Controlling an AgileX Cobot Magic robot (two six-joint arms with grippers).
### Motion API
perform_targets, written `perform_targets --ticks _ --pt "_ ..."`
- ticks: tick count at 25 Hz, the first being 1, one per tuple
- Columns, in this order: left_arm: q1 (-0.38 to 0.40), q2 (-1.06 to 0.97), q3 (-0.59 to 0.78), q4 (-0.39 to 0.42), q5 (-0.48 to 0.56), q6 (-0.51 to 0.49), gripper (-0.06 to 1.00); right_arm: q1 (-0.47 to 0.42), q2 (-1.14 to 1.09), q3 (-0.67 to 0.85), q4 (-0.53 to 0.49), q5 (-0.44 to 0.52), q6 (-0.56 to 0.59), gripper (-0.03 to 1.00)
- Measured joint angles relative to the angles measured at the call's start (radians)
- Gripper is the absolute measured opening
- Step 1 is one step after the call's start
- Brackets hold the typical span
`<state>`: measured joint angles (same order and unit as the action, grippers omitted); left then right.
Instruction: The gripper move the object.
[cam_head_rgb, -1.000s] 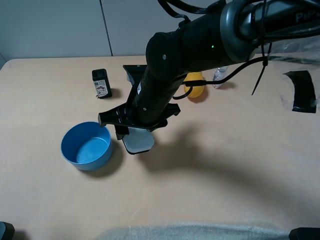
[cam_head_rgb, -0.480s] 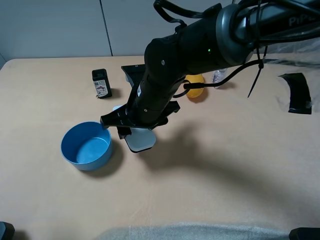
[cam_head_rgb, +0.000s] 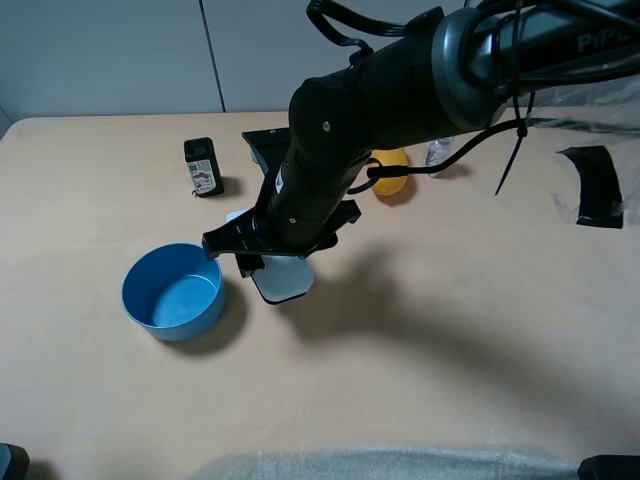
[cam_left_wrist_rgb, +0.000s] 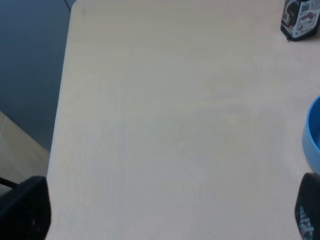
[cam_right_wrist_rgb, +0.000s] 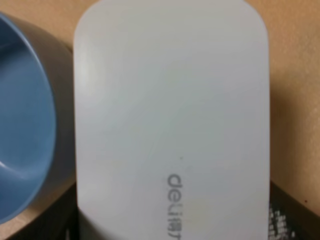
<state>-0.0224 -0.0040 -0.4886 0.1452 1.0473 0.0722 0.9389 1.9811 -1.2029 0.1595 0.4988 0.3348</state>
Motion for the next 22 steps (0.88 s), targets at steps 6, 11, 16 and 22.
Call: perform_targets --ticks 6,11,16,22 --pt "0.000 0.000 0.000 0.000 0.000 0.000 0.98 0.000 0.000 0.000 -0.001 -0.001 0.000 0.60" --pt "0.000 0.000 0.000 0.000 0.000 0.000 0.98 0.000 0.000 0.000 -0.003 -0.001 0.000 0.62" --pt "0.000 0.000 0.000 0.000 0.000 0.000 0.98 0.000 0.000 0.000 -0.003 -0.001 0.000 0.63" --pt "0.000 0.000 0.000 0.000 0.000 0.000 0.98 0.000 0.000 0.000 -0.003 -0.001 0.000 0.63"
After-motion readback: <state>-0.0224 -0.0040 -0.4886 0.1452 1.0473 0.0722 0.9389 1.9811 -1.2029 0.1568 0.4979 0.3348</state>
